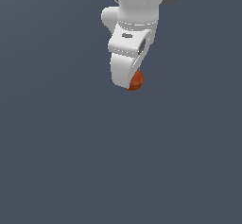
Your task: Pick up the object and move it to a goal position.
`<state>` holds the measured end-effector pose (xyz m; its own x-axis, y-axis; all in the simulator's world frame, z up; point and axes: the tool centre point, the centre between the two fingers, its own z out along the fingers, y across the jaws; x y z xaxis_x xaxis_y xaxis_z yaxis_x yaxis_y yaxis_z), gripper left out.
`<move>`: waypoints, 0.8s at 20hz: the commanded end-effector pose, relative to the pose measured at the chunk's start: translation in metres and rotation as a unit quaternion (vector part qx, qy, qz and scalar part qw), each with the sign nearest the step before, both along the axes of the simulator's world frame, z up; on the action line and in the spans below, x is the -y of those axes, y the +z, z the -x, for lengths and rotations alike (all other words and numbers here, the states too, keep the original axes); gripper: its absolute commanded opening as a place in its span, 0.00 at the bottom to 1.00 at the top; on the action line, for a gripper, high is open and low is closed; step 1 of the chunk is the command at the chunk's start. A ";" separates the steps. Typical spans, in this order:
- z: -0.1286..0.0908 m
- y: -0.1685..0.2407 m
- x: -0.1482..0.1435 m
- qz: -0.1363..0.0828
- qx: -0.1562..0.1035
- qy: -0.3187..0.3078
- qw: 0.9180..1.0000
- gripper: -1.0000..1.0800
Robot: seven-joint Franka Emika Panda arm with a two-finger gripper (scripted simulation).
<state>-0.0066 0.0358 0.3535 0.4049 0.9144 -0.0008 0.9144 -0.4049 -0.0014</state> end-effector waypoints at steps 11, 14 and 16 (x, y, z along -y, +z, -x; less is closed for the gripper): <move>0.019 0.110 0.002 0.000 0.001 -0.001 1.000 0.00; 0.020 0.123 0.003 0.000 0.001 -0.001 1.000 0.00; 0.021 0.128 0.003 0.000 0.001 -0.001 1.000 0.00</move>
